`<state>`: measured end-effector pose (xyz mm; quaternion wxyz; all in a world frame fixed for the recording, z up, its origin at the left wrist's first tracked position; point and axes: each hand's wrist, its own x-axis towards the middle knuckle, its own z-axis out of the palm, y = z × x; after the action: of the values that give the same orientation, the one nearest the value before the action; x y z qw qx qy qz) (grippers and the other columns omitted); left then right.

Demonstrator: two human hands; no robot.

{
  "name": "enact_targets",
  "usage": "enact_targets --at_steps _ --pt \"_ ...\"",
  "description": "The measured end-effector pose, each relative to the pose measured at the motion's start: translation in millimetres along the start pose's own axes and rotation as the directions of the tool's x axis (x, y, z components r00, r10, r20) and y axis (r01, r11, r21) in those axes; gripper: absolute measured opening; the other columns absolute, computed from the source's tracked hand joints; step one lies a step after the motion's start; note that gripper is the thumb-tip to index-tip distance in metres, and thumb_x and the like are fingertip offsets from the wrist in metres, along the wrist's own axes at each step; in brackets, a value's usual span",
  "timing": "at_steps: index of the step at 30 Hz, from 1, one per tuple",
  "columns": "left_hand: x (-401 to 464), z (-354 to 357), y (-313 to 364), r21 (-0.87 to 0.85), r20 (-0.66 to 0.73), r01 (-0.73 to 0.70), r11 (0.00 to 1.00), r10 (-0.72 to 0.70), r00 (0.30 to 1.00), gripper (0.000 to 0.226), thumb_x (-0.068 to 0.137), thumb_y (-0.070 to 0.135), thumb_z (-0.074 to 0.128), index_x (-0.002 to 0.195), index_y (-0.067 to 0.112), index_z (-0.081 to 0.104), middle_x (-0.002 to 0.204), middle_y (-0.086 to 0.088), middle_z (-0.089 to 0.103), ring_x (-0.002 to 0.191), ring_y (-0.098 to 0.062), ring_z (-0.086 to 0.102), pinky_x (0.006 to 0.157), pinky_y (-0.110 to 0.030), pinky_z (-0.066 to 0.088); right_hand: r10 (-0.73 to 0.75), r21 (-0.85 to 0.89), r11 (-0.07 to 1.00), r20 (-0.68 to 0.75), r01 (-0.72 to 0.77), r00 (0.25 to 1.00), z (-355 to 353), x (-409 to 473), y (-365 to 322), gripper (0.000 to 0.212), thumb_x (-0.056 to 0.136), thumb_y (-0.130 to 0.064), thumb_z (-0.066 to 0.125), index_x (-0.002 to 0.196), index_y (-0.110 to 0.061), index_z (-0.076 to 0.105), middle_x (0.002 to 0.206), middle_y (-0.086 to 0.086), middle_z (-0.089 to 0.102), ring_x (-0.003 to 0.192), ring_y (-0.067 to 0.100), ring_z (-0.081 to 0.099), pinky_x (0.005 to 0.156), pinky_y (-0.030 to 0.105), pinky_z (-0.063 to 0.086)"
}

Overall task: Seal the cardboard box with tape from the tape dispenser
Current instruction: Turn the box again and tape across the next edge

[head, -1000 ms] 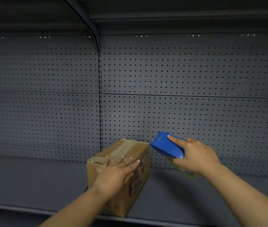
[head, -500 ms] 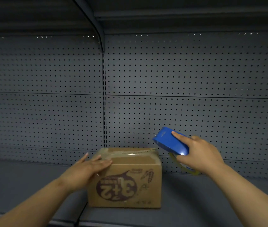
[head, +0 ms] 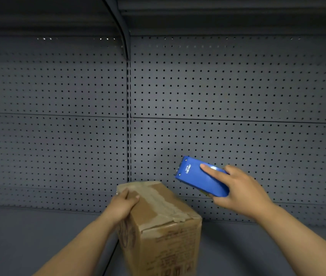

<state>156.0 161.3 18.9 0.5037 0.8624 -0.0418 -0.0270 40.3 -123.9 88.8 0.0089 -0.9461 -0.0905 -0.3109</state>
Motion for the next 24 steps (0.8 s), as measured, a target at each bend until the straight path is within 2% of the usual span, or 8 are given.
enact_targets --at_steps 4,7,12,15,18,19,21,24 --pt "14.9 -6.6 -3.1 -0.281 0.106 0.005 0.96 0.025 0.994 0.065 0.089 0.033 0.056 0.145 0.019 0.025 0.143 -0.007 0.042 0.106 -0.02 0.054 0.088 -0.03 0.046 -0.079 0.028 0.996 -0.026 0.08 0.997 5.2 8.3 10.1 0.093 0.065 -0.032 0.073 0.133 -0.058 0.016 0.076 -0.002 0.039 0.068 0.016 0.042 0.05 0.013 0.024" --pt "21.5 -3.8 -1.1 -0.329 0.128 -0.019 0.944 0.064 0.99 0.056 0.09 0.032 0.055 0.141 0.021 0.035 0.136 -0.005 0.049 0.093 -0.014 0.059 0.069 -0.023 0.05 -0.138 0.042 0.99 -0.016 0.138 0.99 7.0 12.8 16.6 0.097 0.061 -0.029 0.076 0.132 -0.06 0.016 0.076 -0.003 0.041 0.069 0.015 0.043 0.051 0.012 0.028" --pt "28.6 5.4 16.0 -0.307 0.156 -0.038 0.951 0.089 0.984 0.055 0.086 0.028 0.061 0.137 0.017 0.042 0.127 -0.005 0.057 0.09 -0.012 0.064 0.058 -0.017 0.051 -0.197 0.022 0.98 -0.01 0.197 0.98 8.0 20.9 18.5 0.093 0.058 -0.033 0.064 0.132 -0.06 0.015 0.076 -0.005 0.039 0.066 0.012 0.038 0.064 0.009 0.027" --pt "23.9 5.9 27.9 -0.13 0.095 -0.089 0.987 0.102 0.99 0.046 0.089 0.032 0.056 0.131 0.014 0.049 0.124 -0.006 0.059 0.09 -0.013 0.062 0.07 -0.021 0.051 -0.232 -0.008 0.973 -0.007 0.232 0.973 4.4 22.9 15.7 0.093 0.055 -0.035 0.062 0.134 -0.055 0.017 0.076 -0.008 0.034 0.068 0.007 0.027 0.069 0.008 0.023" --pt "10.5 9.1 47.9 -0.049 -0.031 -0.241 0.969 0.239 0.97 0.045 0.092 0.044 0.043 0.125 0.016 0.056 0.13 -0.001 0.057 0.116 -0.017 0.053 0.097 -0.029 0.036 -0.278 0.004 0.96 -0.023 0.278 0.96 -0.3 21.8 11.2 0.094 0.055 -0.034 0.062 0.135 -0.054 0.018 0.077 -0.009 0.031 0.069 0.006 0.025 0.065 0.016 0.03" --pt "3.1 10.8 57.8 -0.18 0.022 -0.264 0.948 0.272 0.962 0.048 0.092 0.048 0.039 0.124 0.017 0.058 0.13 0.003 0.056 0.118 -0.015 0.052 0.102 -0.029 0.033 -0.294 0.006 0.956 -0.03 0.294 0.955 -2.5 21.3 9.7 0.093 0.055 -0.034 0.063 0.135 -0.053 0.019 0.078 -0.009 0.031 0.07 0.005 0.024 0.066 0.02 0.032" --pt "-13.6 16.1 76.8 -0.534 0.217 -0.155 0.831 0.312 0.925 0.054 0.092 0.052 0.032 0.119 0.016 0.06 0.123 -0.002 0.064 0.111 -0.015 0.06 0.104 -0.035 0.038 -0.316 -0.001 0.949 -0.04 0.317 0.948 -8.4 19.2 6.0 0.092 0.055 -0.035 0.064 0.135 -0.052 0.022 0.079 -0.009 0.03 0.071 0.004 0.021 0.067 0.023 0.033" --pt "-35.3 18.6 92.0 -0.707 0.353 0.022 0.707 0.326 0.877 0.061 0.091 0.056 0.028 0.116 0.011 0.061 0.112 -0.01 0.069 0.099 -0.022 0.067 0.092 -0.038 0.048 -0.323 -0.012 0.947 -0.031 0.322 0.946 -19.8 12.7 0.4 0.089 0.056 -0.035 0.064 0.134 -0.051 0.025 0.079 -0.009 0.03 0.07 0.008 0.029 0.066 0.024 0.034"
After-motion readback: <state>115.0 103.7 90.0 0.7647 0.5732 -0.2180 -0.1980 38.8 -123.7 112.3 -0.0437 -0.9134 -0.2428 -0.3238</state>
